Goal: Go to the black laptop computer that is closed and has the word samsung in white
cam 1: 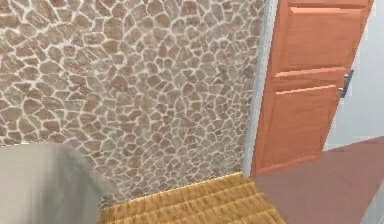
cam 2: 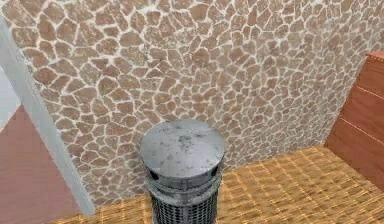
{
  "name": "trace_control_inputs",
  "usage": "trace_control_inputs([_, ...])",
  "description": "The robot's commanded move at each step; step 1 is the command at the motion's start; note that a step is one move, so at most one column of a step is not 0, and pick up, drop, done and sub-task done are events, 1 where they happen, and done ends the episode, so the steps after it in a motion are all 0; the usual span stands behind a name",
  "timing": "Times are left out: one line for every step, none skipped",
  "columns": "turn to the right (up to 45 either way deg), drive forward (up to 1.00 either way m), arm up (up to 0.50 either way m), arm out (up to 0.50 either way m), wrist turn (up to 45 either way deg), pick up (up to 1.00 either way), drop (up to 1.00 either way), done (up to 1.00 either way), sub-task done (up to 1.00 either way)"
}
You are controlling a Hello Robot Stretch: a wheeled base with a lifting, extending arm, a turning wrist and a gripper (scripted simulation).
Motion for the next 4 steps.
trace_control_inputs([36.0, 0.0, 0.0, 0.0, 0.0, 0.0, 0.0, 0.0, 0.0])
trace_control_inputs([0.0, 1.0, 0.0, 0.0, 0.0, 0.0, 0.0, 0.0, 0.0])
trace_control_inputs([3.0, 0.0, 0.0, 0.0, 0.0, 0.0, 0.0, 0.0, 0.0])
trace_control_inputs([-45.0, 0.0, 0.0, 0.0, 0.0, 0.0, 0.0, 0.0, 0.0])
